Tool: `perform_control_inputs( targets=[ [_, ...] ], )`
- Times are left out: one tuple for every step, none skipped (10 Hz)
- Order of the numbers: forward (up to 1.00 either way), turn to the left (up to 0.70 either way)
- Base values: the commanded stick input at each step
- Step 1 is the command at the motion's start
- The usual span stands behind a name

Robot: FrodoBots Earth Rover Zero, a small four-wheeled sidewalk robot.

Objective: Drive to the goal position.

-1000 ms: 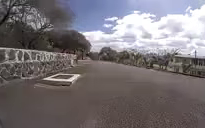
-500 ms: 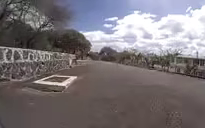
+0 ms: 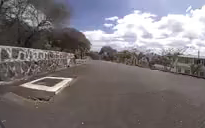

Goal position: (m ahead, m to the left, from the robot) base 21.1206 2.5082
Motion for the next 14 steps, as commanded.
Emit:
perform_control_inputs(
  targets=[
    [0.85, 0.03],
    [0.85, 0.04],
    [0.85, 0.03],
    [0.85, 0.03],
    [0.85, 0.03],
    [0.85, 0.03],
    [0.85, 0.03],
    [0.85, 0.03],
    [0.85, 0.03],
    [0.85, 0.03],
    [0.85, 0.03],
    [0.85, 0.03],
    [0.85, 0.03],
    [0.85, 0.03]
  ],
)
